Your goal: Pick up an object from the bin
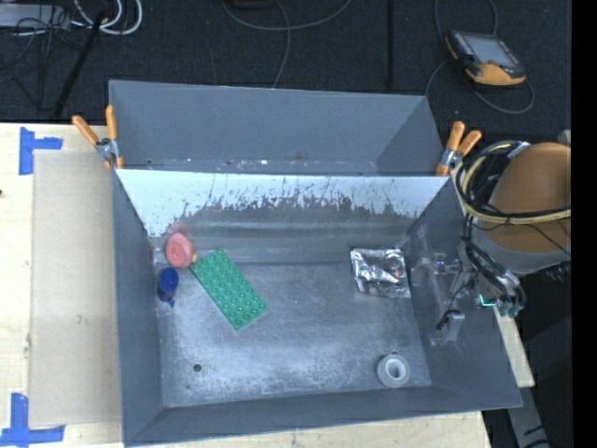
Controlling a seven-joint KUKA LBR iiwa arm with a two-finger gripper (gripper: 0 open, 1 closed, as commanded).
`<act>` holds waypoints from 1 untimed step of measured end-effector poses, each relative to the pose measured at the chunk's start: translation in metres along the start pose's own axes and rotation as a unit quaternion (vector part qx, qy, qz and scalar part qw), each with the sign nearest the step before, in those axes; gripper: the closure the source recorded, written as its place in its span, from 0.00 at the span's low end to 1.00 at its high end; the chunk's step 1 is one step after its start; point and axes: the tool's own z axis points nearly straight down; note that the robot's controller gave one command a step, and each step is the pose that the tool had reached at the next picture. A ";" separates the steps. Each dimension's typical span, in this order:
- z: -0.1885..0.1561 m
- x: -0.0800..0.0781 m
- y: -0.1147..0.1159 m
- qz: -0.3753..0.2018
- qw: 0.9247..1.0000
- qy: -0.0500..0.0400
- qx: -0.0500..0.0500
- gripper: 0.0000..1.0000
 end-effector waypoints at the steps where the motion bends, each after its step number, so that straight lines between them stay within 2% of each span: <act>1: 0.042 -0.077 0.010 -0.064 0.998 -0.006 0.001 0.00</act>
Offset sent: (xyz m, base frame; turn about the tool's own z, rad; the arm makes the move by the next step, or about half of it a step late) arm 0.0747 0.0087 -0.0404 -0.1288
